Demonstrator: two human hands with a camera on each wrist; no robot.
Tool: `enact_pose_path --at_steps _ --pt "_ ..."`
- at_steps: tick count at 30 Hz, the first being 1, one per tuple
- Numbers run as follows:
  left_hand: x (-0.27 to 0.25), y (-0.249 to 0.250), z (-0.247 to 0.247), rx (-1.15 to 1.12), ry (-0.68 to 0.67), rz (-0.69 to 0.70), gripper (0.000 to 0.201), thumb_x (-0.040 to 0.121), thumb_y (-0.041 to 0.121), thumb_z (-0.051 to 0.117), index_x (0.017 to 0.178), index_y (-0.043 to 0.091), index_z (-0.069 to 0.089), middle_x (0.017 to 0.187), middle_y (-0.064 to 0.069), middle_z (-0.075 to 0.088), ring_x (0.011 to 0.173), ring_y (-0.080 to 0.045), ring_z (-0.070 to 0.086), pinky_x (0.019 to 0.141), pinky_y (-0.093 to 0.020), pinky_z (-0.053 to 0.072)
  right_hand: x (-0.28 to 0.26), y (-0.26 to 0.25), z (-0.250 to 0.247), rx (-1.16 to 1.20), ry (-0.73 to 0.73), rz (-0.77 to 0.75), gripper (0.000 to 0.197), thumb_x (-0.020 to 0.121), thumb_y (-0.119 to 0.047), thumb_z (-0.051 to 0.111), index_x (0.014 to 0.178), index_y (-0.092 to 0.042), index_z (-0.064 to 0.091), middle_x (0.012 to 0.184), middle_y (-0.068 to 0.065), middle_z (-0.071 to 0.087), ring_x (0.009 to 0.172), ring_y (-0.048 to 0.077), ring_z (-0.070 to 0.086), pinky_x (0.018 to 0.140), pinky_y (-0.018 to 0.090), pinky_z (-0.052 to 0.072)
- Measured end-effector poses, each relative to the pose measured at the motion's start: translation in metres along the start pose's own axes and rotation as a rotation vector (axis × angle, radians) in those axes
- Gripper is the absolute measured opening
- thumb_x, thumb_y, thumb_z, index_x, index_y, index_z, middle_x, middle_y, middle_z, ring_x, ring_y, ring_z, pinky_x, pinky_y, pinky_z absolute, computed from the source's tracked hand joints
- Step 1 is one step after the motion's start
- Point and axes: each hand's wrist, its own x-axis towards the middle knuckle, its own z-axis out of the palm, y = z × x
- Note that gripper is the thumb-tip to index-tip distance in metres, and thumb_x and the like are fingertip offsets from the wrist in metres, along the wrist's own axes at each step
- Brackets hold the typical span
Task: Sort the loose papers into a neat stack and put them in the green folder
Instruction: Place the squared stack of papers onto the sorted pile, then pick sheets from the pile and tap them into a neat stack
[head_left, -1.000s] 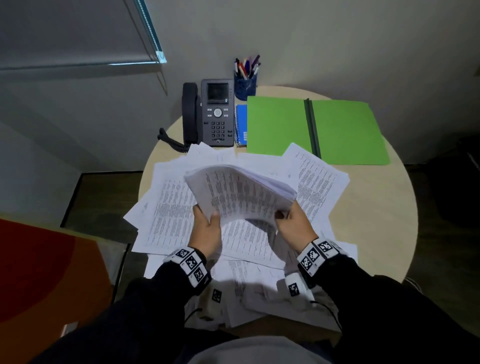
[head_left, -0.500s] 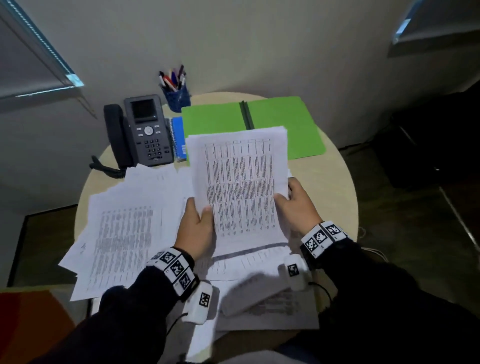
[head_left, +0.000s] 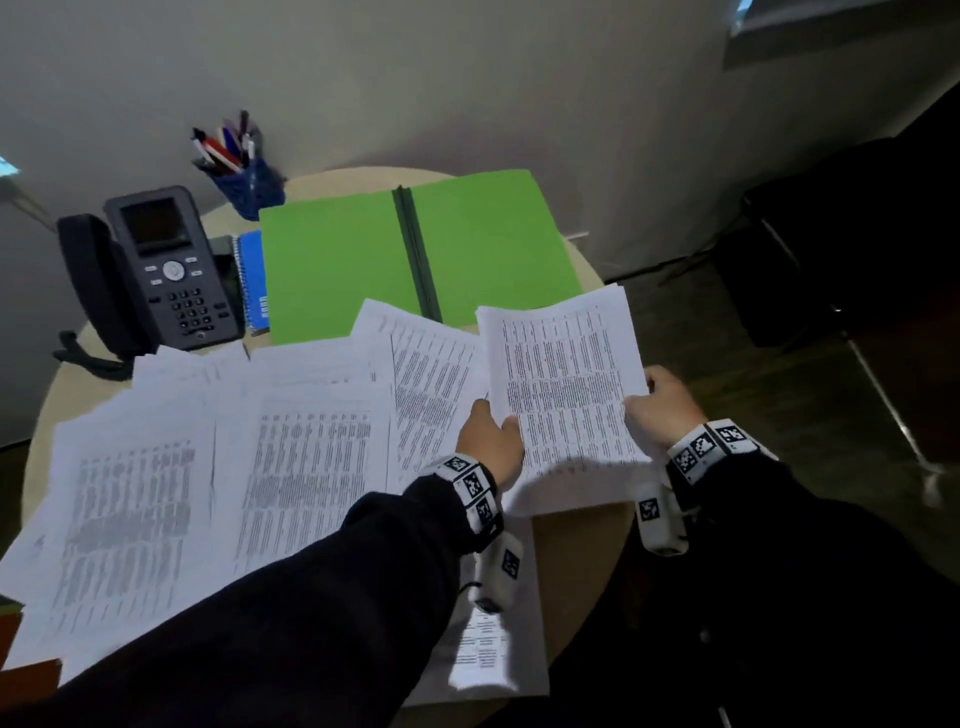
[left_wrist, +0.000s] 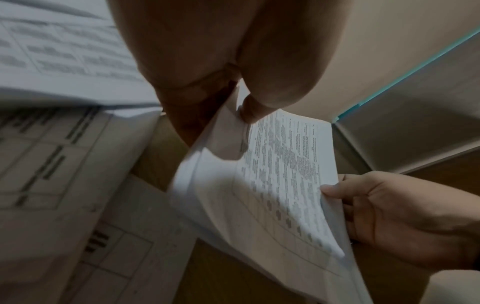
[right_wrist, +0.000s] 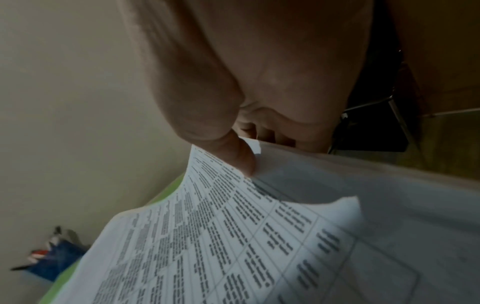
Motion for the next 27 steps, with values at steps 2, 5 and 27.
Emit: enact_pose_path --at_steps 2,5,27 --pt "0.007 -0.001 0.008 -0.006 -0.011 -0.03 0.026 0.105 0.027 0.049 0.123 0.009 0.051 0.107 -0.011 0.069 0.081 -0.025 0.066 0.062 -0.031 0.051 0.012 0.007 0.003 -0.082 0.02 -0.003 0.02 0.091 -0.004 0.052 0.107 -0.014 0.058 0.105 0.008 0.068 0.087 0.026 0.065 0.072 0.037 0.056" --pt "0.009 -0.004 0.009 0.045 -0.007 -0.034 0.025 0.103 0.027 0.05 0.123 0.012 0.054 0.105 -0.007 0.069 0.079 -0.021 0.065 0.058 -0.026 0.046 0.024 0.012 0.008 -0.168 0.032 0.004 0.026 0.091 -0.001 0.053 0.115 -0.011 0.057 0.109 0.01 0.066 0.091 0.025 0.062 0.075 0.034 0.05" --pt "-0.067 -0.254 -0.276 -0.146 0.603 -0.306 0.01 0.1 0.018 0.048 0.1 0.021 0.058 0.094 -0.004 0.064 0.079 -0.027 0.062 0.071 -0.031 0.047 -0.137 -0.087 0.249 -0.502 -0.204 -0.525 0.056 0.086 -0.064 0.058 0.124 -0.023 0.058 0.123 0.002 0.054 0.119 0.027 0.048 0.095 0.042 0.044"
